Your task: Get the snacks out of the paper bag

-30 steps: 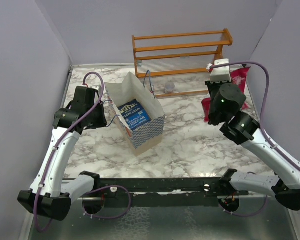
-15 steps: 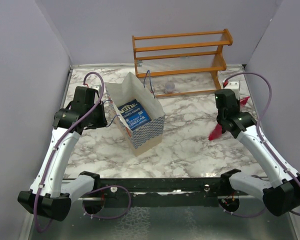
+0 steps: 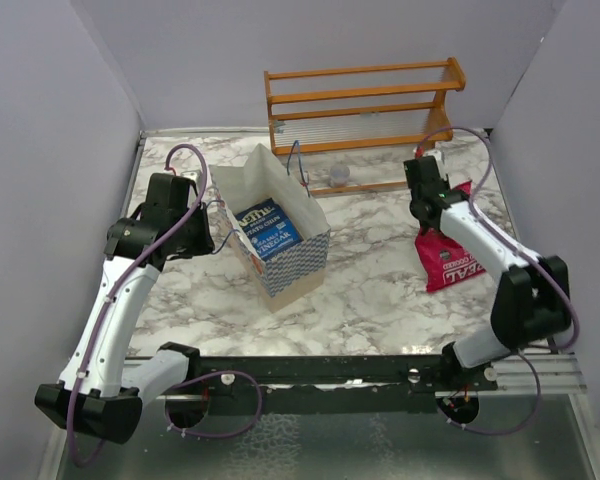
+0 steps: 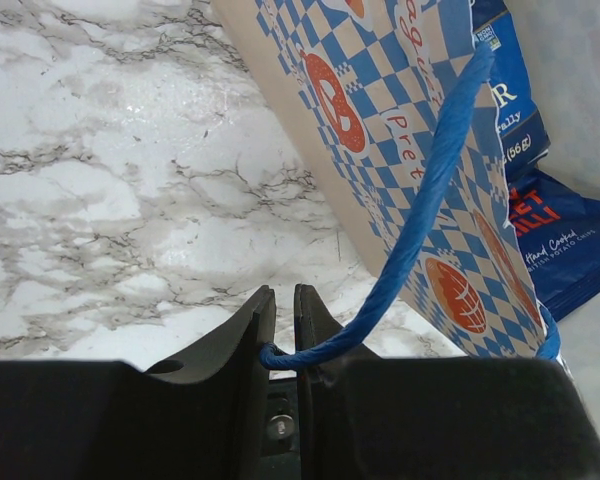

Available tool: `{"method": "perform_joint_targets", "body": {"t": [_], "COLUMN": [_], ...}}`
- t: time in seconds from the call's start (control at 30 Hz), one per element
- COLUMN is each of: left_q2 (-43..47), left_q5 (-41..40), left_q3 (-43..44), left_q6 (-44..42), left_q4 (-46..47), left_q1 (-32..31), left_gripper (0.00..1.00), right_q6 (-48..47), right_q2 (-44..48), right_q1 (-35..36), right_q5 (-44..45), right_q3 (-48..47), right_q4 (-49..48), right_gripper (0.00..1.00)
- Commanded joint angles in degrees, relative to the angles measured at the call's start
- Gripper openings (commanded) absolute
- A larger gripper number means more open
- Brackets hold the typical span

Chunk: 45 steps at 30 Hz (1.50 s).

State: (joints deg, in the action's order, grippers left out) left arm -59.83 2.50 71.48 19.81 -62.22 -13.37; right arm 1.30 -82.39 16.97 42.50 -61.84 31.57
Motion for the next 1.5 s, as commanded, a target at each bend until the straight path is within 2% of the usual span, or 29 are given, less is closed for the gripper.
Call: {"method": "perform_joint_targets", "body": {"t": [0.0,0.03,0.13,0.2,0.23,0.27,0.33,0.4,0.47,0.6,0.77,0.87,1.0,1.03,1.23,1.37,1.47], "left_q2": [1.50,1.86,2.32,2.69,2.82,3.13,3.61,4.28,5.44,6.35,4.73,4.59,4.95,5.11,5.00,3.56,1.74], "left_q5": [-1.03,-1.43,-2.77,-3.21,-3.39,-3.82,-6.03,-7.76,-8.62,-9.28,-7.02,-5.56,-5.58,-5.69,-6.58,-6.77,-6.18], "left_q3": [0.62,0.36,-0.29,-0.58,-0.90,-1.35,-2.33,-3.34,-4.20,-5.58,-5.54,-5.43,-5.53,-5.70,-4.84,0.30,5.33], "left_q6": [0.68,0.76,1.43,1.94,2.03,2.20,3.84,6.32,7.64,8.83,6.43,5.80,5.77,5.95,6.10,5.87,5.69], "left_q4": [-0.96,-0.99,-1.62,-2.03,-2.35,-2.71,-4.41,-6.73,-8.37,-9.66,-8.71,-7.73,-8.24,-8.38,-9.71,-10.94,-12.02], "left_q1": [-0.17,-0.17,-0.17,-0.17,-0.17,-0.17,-0.17,-0.17,-0.17,-0.17,-0.17,-0.17,-0.17,-0.17,-0.17,-0.13,-0.17], "left_gripper": [0.17,0.17,0.17,0.17,0.17,0.17,0.15,0.08,0.06,0.06,0.06,0.06,0.06,0.06,0.06,0.09,0.18], "right_q6": [3.88,4.90,8.05,9.08,9.19,9.21,9.24,10.05,10.77,9.84,1.56,-1.13,-1.71,-2.40,-2.99,-3.57,-3.30], "right_q2": [-11.39,-12.72,-12.34,-9.87,-8.06,-6.03,-0.46,4.37,6.76,1.79,-7.55,-13.56,-20.32,-21.65,-27.35,-27.05,-25.91], "right_q1": [-0.12,-0.10,-0.10,-0.05,-0.01,0.17,2.77,7.28,11.12,17.67,31.88,36.08,38.28,38.88,39.68,39.71,39.71], "right_q5": [-7.49,-8.57,-12.83,-20.61,-27.15,-37.36,-47.42,-50.75,-53.40,-57.78,-53.11,-50.69,-47.22,-45.87,-33.53,-32.70,-33.16], "right_q3": [-11.93,-14.77,-21.41,-26.36,-28.56,-29.72,-29.02,-26.54,-26.47,-33.84,-43.41,-47.65,-50.13,-50.01,-50.18,-50.51,-49.43], "right_q4": [0.00,2.05,8.10,11.87,12.61,11.93,4.75,-2.60,-7.64,-7.28,-2.84,0.28,3.55,4.04,7.37,7.85,7.76], "right_gripper": [0.37,0.45,0.82,0.88,0.89,0.88,0.88,0.89,0.89,0.87,0.83,0.76,0.58,0.57,0.57,0.57,0.59]}}
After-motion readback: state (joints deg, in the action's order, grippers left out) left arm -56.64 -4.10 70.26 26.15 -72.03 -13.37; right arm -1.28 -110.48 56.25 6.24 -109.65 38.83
